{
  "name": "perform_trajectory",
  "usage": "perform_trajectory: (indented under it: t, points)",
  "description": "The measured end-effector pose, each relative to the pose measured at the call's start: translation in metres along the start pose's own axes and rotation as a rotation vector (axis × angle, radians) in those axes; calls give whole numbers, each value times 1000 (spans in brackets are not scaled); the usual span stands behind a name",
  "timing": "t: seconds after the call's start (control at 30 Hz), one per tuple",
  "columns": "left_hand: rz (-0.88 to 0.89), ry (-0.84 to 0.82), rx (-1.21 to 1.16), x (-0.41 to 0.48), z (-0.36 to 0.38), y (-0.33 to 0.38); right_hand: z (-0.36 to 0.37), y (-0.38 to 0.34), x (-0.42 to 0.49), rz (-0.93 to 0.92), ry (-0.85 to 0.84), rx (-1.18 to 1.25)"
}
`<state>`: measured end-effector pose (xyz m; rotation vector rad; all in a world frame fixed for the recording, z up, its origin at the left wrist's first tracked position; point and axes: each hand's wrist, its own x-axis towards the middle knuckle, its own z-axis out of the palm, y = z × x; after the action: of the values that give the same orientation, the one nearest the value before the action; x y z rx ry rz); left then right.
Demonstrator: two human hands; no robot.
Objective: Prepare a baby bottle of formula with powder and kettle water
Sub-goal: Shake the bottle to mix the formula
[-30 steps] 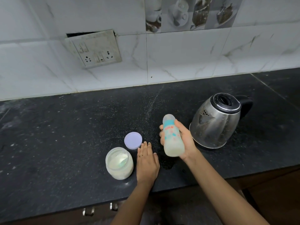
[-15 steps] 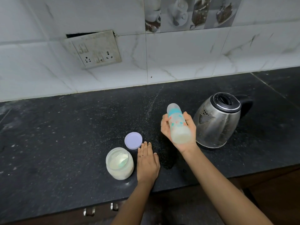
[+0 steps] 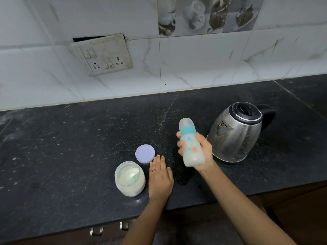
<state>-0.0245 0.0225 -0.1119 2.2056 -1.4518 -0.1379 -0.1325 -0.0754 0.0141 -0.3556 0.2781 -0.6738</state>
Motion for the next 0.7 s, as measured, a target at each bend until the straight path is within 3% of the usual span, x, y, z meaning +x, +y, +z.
perform_trajectory:
  t: [0.1,0.2,0.33,0.47,0.6,0.7]
  points:
    - [-1,8,10,-1,0,0,-11,6,5,5,69,161]
    - [9,11,2,-1,0,0,-6,15,1,25,61,-46]
    - [-1,23,1,-1,1,0,0,9,3,-49,137,119]
    - [3,22,-2,-1,0,1,-2,4,-3,24,69,-68]
    - [4,42,-1,-1,1,2,-4,0,-2,-7,115,138]
    - [3,41,11,-1,2,2,-8,0,-8,78,-13,-63]
